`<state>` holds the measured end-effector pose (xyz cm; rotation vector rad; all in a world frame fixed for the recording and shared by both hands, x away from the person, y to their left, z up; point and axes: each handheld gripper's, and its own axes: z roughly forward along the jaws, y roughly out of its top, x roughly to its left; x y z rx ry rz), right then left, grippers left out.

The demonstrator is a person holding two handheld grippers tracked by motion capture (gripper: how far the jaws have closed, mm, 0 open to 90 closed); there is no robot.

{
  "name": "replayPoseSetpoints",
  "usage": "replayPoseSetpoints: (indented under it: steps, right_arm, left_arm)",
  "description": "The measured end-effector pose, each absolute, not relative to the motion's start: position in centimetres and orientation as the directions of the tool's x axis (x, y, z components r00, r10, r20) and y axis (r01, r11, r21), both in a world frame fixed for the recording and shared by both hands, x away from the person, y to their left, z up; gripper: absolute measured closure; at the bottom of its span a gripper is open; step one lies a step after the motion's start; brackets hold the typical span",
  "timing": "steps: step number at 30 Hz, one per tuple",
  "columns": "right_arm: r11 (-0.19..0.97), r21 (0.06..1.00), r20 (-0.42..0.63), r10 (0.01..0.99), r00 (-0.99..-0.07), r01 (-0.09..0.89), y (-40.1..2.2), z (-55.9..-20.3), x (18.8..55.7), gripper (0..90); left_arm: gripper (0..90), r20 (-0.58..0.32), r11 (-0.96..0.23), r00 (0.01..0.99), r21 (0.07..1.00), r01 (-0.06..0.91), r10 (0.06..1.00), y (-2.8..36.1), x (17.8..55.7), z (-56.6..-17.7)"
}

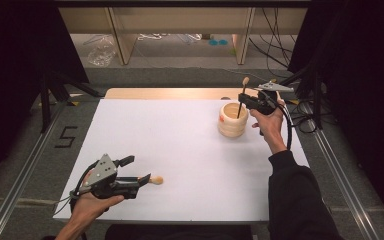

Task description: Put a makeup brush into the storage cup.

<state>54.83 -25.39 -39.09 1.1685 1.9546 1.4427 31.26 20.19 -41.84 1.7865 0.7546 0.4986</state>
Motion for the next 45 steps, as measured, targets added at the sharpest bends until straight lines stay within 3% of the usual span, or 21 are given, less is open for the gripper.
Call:
replayPoseSetpoints:
  steps: [23,25,26,27,31,45]
  right_arm:
    - [0.123,0.905,0.122,0.843,-0.524,0.408,-25.6,-41.1,55.1,82.0]
    - [0.125,0.897,0.120,0.856,-0.503,0.425,-25.6,-41.0,55.0,71.8]
    - [0.115,0.890,0.133,0.860,-0.492,0.441,-25.5,-41.0,55.0,59.3]
    - [0.129,0.887,0.116,0.868,-0.483,0.443,-25.6,-41.1,55.1,52.9]
    - [0.109,0.889,0.128,0.875,-0.467,0.446,-26.1,-40.7,54.6,41.3]
    - [0.142,0.908,0.061,0.886,-0.460,0.395,-26.5,-39.2,53.2,26.6]
  left_arm:
    - [20.3,-0.029,-0.222,0.709,0.940,0.259,0.705,20.3,31.3,-42.0]
    - [19.9,-0.031,-0.220,0.707,0.940,0.260,0.706,20.3,31.3,-42.0]
    - [19.9,-0.042,-0.211,0.704,0.940,0.268,0.709,20.3,31.3,-42.0]
    - [20.0,-0.042,-0.211,0.704,0.940,0.268,0.709,20.3,31.3,-42.0]
    - [20.1,-0.043,-0.207,0.706,0.942,0.264,0.707,20.3,31.3,-42.0]
    - [20.1,-0.041,-0.206,0.705,0.943,0.262,0.708,20.4,31.3,-41.9]
